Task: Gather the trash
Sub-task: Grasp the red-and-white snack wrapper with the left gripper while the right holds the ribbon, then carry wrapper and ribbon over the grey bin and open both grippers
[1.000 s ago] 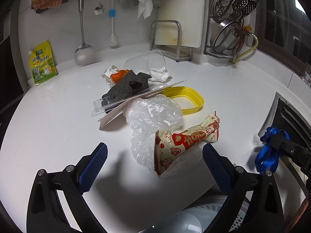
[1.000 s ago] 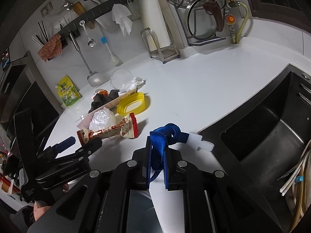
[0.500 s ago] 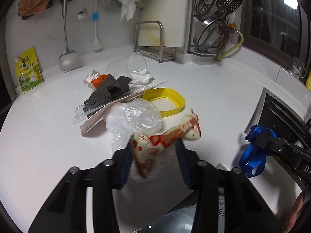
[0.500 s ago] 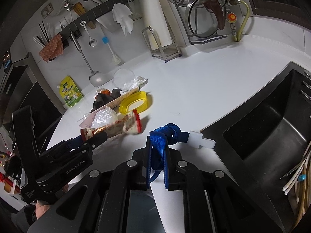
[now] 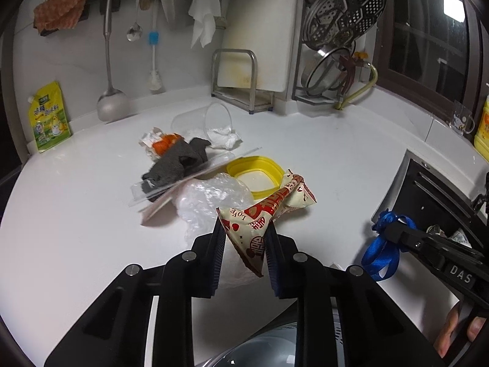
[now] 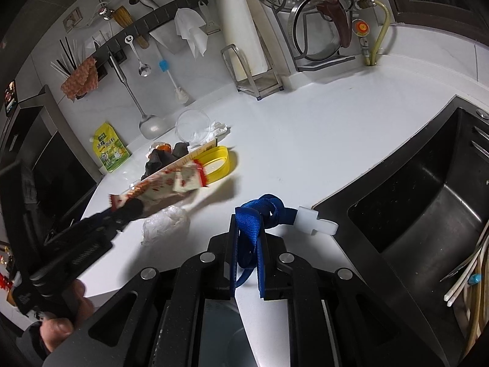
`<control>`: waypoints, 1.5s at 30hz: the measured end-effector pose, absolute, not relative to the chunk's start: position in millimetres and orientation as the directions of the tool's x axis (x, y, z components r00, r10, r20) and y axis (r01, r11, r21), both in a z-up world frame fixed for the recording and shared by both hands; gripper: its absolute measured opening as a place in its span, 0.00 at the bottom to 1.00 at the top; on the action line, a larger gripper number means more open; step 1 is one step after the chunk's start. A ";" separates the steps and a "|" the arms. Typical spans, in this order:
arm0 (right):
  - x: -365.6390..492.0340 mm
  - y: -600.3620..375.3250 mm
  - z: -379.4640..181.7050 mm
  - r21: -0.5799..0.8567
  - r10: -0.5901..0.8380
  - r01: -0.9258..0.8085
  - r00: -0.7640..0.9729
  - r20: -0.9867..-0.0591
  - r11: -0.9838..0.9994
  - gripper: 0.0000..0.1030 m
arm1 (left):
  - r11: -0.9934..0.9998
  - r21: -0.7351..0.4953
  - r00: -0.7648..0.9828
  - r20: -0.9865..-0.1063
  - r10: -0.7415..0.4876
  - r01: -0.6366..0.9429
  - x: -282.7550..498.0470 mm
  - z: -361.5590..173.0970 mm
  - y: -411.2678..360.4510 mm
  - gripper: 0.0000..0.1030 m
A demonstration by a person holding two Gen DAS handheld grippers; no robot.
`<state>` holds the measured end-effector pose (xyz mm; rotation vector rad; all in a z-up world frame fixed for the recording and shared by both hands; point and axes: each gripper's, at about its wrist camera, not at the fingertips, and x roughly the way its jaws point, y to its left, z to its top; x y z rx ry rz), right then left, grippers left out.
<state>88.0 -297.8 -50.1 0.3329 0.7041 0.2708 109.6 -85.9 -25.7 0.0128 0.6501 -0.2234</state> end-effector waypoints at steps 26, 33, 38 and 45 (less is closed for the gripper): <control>-44.1 -246.6 -57.0 0.320 0.265 -0.069 0.736 -0.623 0.945 0.10 | 0.967 -0.022 0.741 -0.638 -0.210 0.255 -37.8 -36.8 -38.0 0.24; -70.1 -230.3 -76.1 0.334 0.278 -0.062 0.705 -0.653 0.940 0.10 | 0.957 -0.041 0.692 -0.682 -0.236 0.286 -54.9 -60.8 -40.3 0.24; -80.5 -227.0 -88.0 0.338 0.284 -0.059 0.683 -0.673 0.939 0.10 | 0.954 -0.046 0.669 -0.703 -0.243 0.297 -58.4 -71.4 -45.2 0.24; -90.9 -226.8 -106.3 0.353 0.296 -0.046 0.650 -0.700 0.935 0.10 | 0.950 -0.044 0.635 -0.734 -0.241 0.310 -63.9 -87.9 -51.4 0.24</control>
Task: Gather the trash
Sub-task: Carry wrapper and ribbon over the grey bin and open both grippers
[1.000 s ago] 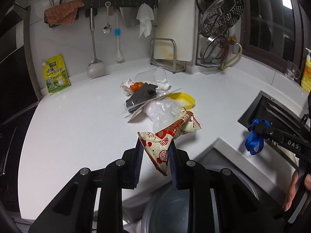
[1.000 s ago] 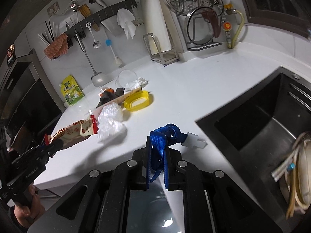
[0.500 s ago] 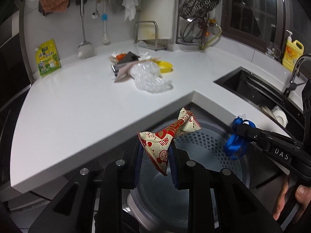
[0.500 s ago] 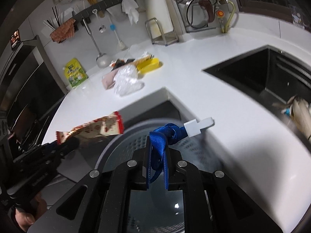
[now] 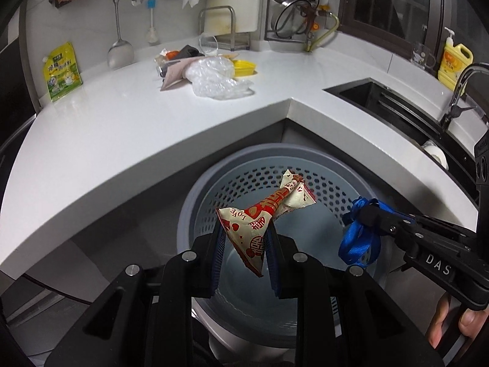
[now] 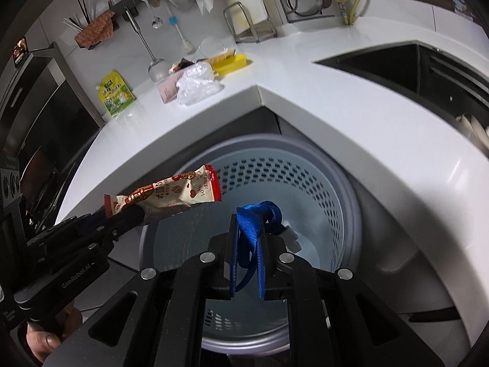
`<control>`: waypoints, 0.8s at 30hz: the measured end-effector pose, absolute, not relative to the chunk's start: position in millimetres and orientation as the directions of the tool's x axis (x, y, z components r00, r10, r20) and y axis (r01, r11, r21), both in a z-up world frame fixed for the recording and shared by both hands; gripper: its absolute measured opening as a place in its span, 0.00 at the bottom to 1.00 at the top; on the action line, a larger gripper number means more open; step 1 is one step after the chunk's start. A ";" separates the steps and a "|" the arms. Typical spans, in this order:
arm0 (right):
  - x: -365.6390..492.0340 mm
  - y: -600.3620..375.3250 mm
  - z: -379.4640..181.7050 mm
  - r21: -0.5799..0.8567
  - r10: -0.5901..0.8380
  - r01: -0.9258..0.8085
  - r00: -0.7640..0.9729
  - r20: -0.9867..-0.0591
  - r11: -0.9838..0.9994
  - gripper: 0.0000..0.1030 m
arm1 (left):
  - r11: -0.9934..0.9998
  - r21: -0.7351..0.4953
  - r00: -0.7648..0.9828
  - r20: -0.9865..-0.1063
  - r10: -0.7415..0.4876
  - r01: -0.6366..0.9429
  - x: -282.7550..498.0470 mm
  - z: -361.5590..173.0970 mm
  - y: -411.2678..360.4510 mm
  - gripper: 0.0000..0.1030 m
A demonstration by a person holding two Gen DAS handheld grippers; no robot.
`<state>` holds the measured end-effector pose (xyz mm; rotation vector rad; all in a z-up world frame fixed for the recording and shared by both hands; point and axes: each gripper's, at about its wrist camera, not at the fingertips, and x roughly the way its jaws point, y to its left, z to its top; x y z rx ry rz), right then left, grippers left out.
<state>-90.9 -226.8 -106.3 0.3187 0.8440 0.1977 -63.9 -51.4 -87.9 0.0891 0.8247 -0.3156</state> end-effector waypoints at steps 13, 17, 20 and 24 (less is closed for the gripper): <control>-92.2 -226.8 -125.7 0.372 0.308 -0.025 0.612 -0.728 0.928 0.10 | 0.950 -0.048 0.590 -0.774 -0.231 0.309 -65.9 -105.2 -58.2 0.25; -89.9 -227.8 -126.6 0.373 0.309 -0.024 0.610 -0.730 0.928 0.10 | 0.951 -0.053 0.576 -0.785 -0.227 0.303 -64.1 -109.3 -58.7 0.27; -89.5 -228.0 -126.5 0.371 0.307 -0.023 0.612 -0.729 0.928 0.10 | 0.953 -0.059 0.575 -0.785 -0.228 0.298 -64.1 -109.8 -57.7 0.27; -89.0 -228.6 -126.1 0.369 0.303 -0.020 0.614 -0.729 0.929 0.14 | 0.955 -0.054 0.578 -0.786 -0.220 0.290 -63.7 -109.6 -57.0 0.32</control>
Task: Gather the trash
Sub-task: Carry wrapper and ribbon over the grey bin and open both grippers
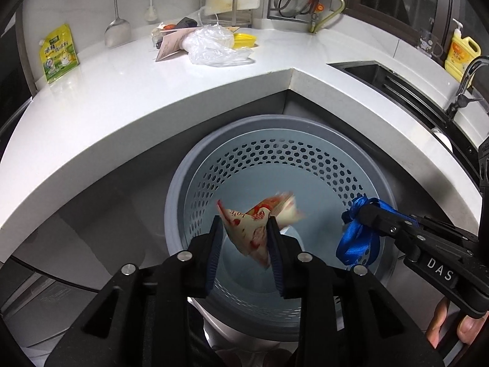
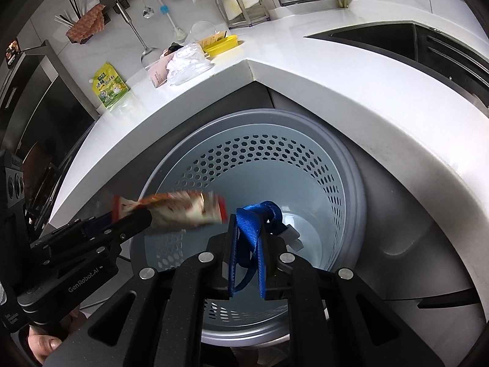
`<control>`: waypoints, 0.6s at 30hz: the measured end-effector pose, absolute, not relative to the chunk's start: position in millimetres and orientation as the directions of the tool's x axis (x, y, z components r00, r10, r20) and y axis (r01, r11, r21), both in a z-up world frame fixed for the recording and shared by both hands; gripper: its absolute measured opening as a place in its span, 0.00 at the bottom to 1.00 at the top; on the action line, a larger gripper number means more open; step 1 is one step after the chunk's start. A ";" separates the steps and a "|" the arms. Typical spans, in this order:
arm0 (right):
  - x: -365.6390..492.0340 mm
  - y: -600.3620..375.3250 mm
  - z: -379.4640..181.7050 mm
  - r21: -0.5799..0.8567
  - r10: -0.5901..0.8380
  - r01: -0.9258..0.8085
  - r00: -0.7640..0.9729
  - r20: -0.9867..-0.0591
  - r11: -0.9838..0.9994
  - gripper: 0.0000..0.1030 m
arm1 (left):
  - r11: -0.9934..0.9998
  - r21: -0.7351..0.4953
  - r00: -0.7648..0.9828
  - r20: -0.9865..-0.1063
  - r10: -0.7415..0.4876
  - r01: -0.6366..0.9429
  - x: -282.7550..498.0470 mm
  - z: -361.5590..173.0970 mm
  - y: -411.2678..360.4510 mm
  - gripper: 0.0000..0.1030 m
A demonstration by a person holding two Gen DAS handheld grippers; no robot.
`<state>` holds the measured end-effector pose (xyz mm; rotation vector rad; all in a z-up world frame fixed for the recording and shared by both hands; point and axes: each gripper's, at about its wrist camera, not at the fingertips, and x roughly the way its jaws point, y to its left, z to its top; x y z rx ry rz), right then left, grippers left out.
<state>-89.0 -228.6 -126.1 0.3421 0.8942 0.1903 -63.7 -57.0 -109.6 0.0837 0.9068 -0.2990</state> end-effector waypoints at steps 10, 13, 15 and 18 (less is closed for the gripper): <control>-91.0 -232.6 -122.9 0.374 0.297 -0.009 0.626 -0.721 0.927 0.38 | 0.957 -0.075 0.579 -0.782 -0.230 0.279 -61.4 -108.7 -52.4 0.50; -87.7 -231.5 -123.8 0.383 0.319 -0.015 0.584 -0.747 0.924 0.46 | 0.959 -0.078 0.582 -0.780 -0.228 0.271 -61.3 -108.2 -50.6 0.56; -88.5 -231.5 -120.4 0.374 0.311 -0.014 0.587 -0.748 0.927 0.46 | 0.961 -0.081 0.586 -0.778 -0.227 0.266 -60.3 -107.4 -49.2 0.56; -88.9 -230.7 -118.1 0.374 0.310 -0.016 0.593 -0.743 0.927 0.46 | 0.962 -0.081 0.590 -0.775 -0.225 0.260 -59.7 -107.2 -47.3 0.56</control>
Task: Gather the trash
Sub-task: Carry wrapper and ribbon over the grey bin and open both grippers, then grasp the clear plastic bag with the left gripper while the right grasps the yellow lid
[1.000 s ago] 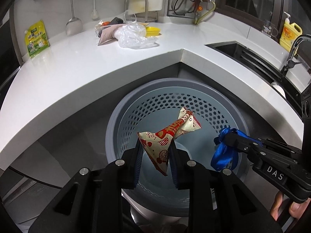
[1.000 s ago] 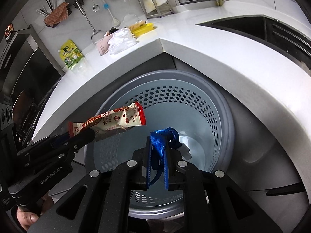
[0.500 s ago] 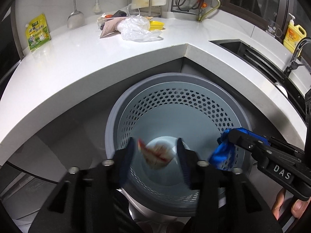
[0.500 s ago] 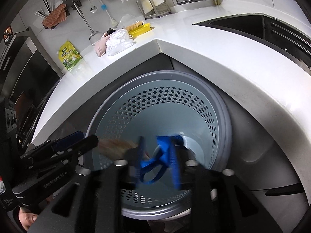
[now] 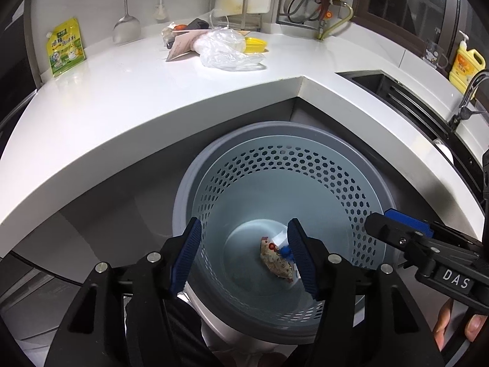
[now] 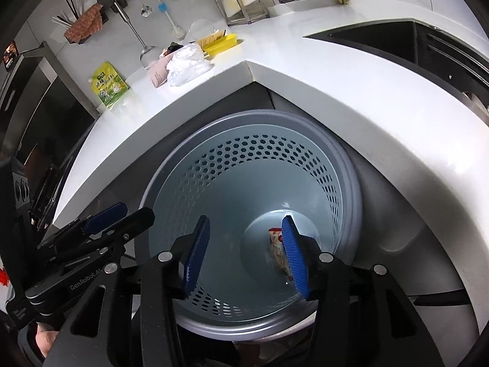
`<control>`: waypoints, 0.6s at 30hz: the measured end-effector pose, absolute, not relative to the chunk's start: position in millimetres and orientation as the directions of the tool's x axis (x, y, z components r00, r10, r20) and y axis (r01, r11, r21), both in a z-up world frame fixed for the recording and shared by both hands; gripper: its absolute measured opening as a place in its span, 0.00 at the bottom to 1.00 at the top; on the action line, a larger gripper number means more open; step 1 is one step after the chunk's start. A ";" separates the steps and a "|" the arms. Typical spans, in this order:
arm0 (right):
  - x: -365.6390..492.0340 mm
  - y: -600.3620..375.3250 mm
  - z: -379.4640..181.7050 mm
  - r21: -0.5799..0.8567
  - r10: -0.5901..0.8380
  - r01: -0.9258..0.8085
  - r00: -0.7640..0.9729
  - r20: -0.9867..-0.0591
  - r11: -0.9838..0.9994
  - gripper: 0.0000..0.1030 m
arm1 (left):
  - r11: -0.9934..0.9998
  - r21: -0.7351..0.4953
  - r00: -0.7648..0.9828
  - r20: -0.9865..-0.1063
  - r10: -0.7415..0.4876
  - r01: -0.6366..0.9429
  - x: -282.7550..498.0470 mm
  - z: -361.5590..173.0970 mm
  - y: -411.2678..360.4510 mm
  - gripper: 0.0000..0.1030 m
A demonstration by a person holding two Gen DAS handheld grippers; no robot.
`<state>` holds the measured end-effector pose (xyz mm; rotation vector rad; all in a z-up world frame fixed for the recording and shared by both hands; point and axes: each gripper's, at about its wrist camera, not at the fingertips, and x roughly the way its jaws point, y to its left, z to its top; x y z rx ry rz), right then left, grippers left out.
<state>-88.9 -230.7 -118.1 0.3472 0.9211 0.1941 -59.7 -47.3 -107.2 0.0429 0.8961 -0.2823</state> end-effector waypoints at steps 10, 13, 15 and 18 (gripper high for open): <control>-92.7 -231.1 -114.9 0.369 0.299 -0.022 0.629 -0.717 0.929 0.52 | 0.966 -0.094 0.619 -0.752 -0.227 0.240 -58.7 -98.6 -37.7 0.66; -94.6 -231.5 -110.9 0.362 0.290 -0.026 0.651 -0.701 0.932 0.56 | 0.970 -0.089 0.642 -0.735 -0.216 0.224 -58.2 -92.4 -34.5 0.74; -94.7 -231.6 -107.0 0.355 0.284 -0.033 0.671 -0.685 0.934 0.57 | 0.974 -0.081 0.667 -0.717 -0.203 0.209 -57.3 -86.1 -30.9 0.79; -91.6 -232.4 -99.5 0.343 0.277 -0.048 0.697 -0.661 0.938 0.61 | 0.979 -0.072 0.704 -0.686 -0.187 0.190 -54.1 -74.9 -26.6 0.83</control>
